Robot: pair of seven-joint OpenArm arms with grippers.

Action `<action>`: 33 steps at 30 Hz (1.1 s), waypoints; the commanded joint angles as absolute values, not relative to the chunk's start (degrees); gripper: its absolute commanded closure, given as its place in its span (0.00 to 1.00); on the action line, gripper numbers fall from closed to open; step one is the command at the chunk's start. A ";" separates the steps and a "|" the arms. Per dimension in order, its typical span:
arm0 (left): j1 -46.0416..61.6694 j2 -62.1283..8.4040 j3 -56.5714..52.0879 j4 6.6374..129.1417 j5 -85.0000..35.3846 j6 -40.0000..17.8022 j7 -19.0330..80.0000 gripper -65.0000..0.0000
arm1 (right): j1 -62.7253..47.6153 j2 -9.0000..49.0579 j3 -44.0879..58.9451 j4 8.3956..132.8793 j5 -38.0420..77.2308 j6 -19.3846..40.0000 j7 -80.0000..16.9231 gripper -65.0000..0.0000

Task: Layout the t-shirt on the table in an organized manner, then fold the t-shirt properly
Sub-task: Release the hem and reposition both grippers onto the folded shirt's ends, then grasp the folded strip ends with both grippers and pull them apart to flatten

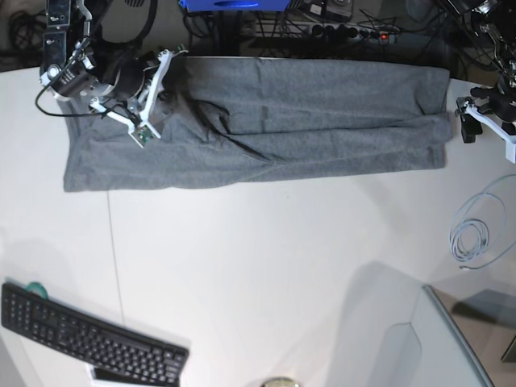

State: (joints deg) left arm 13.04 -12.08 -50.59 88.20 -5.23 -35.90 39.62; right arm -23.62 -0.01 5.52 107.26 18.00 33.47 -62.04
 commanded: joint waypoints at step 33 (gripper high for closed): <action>10.68 -8.48 -31.52 74.95 -5.58 -32.22 33.19 1.00 | 0.13 7.52 20.09 68.35 3.65 33.71 -39.08 0.99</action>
State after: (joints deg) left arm 10.66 -7.70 -31.40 74.50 -6.11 -32.67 32.47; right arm -0.40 7.27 20.05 68.23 5.34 34.09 -38.44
